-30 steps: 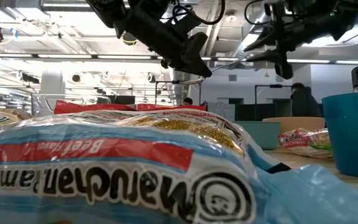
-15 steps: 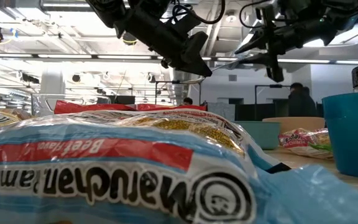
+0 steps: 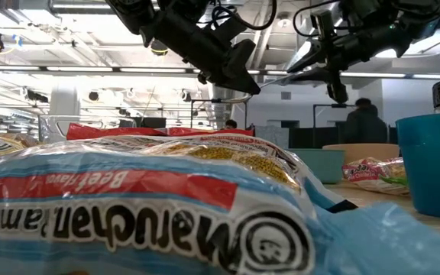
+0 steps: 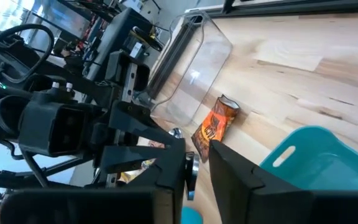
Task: Pick & Place Food Item
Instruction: Put the silver spoon into the green bin
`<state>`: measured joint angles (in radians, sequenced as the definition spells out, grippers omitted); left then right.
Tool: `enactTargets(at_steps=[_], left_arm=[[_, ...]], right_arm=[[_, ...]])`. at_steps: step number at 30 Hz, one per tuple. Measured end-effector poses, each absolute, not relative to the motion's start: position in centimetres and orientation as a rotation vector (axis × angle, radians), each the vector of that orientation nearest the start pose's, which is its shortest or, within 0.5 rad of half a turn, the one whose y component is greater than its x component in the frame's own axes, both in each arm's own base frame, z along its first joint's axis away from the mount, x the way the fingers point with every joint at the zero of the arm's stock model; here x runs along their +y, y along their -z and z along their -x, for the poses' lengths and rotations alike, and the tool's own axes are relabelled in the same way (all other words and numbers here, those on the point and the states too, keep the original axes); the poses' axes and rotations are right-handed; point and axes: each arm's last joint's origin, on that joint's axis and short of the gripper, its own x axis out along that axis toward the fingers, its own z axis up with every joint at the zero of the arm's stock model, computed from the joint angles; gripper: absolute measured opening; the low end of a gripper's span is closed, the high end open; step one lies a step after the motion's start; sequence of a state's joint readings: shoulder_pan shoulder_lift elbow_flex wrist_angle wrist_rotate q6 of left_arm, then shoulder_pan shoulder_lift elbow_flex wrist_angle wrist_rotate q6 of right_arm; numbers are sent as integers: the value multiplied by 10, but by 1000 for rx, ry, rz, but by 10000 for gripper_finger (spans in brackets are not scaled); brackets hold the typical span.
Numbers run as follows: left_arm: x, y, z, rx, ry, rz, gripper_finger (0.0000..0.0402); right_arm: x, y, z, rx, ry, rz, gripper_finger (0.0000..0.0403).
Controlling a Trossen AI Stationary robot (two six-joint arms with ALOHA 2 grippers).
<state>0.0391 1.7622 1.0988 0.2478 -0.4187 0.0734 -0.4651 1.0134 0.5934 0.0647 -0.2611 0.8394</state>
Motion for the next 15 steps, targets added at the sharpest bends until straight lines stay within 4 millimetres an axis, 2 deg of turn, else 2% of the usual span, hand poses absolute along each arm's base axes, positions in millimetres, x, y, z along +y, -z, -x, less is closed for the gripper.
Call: enactTargets(at_steps=[8, 15], left_arm=[[27, -221, -386, 431, -432, -152, 13], [27, -220, -386, 432, -431, -152, 22]], right_arm=[[-91, -250, -199, 228, 328, -951, 11], [-91, -249, -199, 234, 321, -913, 10]])
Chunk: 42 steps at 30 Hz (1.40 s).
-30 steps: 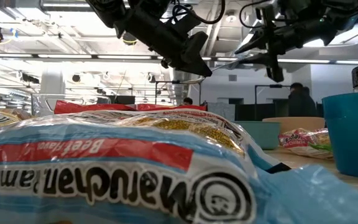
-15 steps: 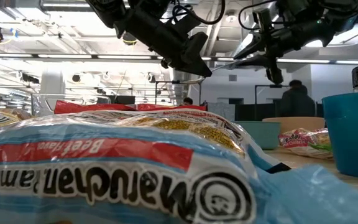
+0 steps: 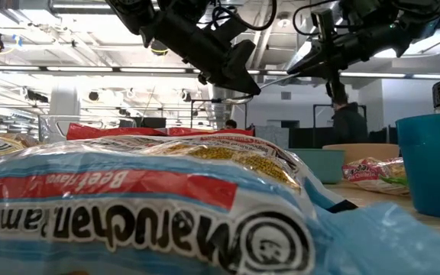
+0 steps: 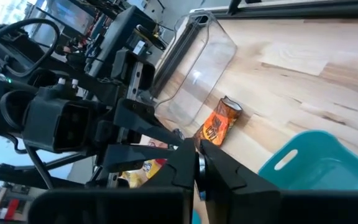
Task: Pick & Place Food Item
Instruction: Put the silver spoon into the green bin
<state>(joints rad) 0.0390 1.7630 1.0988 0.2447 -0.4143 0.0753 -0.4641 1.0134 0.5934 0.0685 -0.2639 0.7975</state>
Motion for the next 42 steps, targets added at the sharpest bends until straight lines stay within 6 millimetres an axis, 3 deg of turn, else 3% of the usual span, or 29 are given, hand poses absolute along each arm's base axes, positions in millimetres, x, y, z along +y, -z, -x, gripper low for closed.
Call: enactTargets(at_steps=[8, 15, 20, 29, 42], left_arm=[[27, -225, -385, 427, -432, -181, 60], [27, -225, -384, 422, -435, -167, 131], [27, -227, -385, 406, -436, -164, 160], [27, -230, -386, 379, -433, -185, 165], [27, -230, -386, 385, -427, -219, 151]], right_arm=[[-92, -253, -192, 233, 340, -842, 5], [-87, -261, -172, 226, 427, -803, 4], [-76, -265, -157, 238, 525, -763, 3], [-55, -262, -142, 268, 694, -737, 4], [-30, -220, -139, 184, 837, -830, 5]])
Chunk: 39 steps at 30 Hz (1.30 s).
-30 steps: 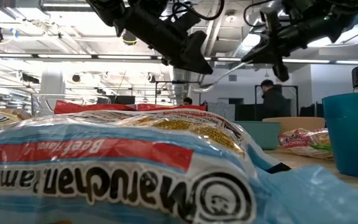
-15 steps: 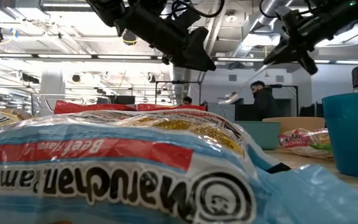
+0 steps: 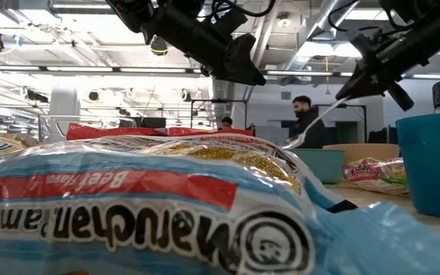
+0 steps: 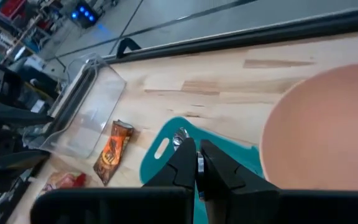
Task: Pick & Place Food Item
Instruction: Put the silver spoon into the green bin
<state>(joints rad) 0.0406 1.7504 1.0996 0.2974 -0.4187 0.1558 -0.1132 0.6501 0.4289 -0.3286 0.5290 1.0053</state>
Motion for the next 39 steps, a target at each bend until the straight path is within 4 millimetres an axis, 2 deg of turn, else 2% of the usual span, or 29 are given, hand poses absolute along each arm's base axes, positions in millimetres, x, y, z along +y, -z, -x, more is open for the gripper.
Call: enactTargets(at_steps=[15, 22, 39], left_arm=[[27, -230, -386, 383, -427, -216, 149], [27, -230, -386, 381, -427, -215, 149], [27, -230, -386, 381, -427, -214, 149]], right_arm=[[-13, -182, -140, 125, 891, -900, 6], [-14, -174, -146, 34, 889, -920, 6], [-14, -157, -158, 47, 952, -916, 6]])
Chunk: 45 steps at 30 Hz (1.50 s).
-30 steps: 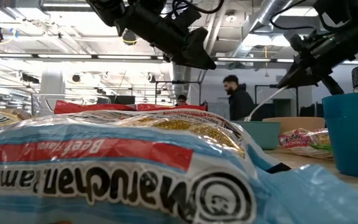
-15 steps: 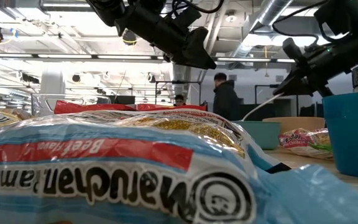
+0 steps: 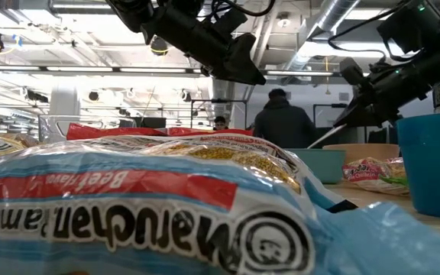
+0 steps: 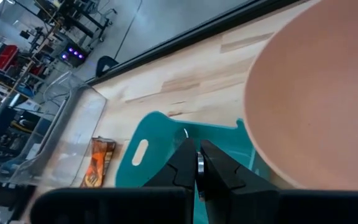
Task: Pick & Place Food Item
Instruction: Put the silver spoon into the green bin
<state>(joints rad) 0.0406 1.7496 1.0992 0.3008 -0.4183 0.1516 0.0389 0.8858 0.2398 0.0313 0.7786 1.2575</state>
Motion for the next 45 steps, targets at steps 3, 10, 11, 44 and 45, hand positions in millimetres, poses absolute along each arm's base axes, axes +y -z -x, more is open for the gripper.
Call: enactTargets(at_steps=[3, 10, 11, 44, 45], left_arm=[[27, -230, -386, 381, -427, -214, 149], [27, -230, -386, 381, -427, -214, 149], [27, -230, -386, 381, -427, -214, 149], [27, -230, -386, 381, -427, -211, 149], [27, -230, -386, 381, -427, -211, 149]], right_arm=[[-13, -157, -161, 36, 947, -917, 6], [-13, -155, -163, 39, 946, -915, 6], [-13, -155, -163, 40, 946, -914, 6], [-12, -158, -163, 138, 892, -731, 56], [-12, -158, -163, 147, 888, -716, 56]])
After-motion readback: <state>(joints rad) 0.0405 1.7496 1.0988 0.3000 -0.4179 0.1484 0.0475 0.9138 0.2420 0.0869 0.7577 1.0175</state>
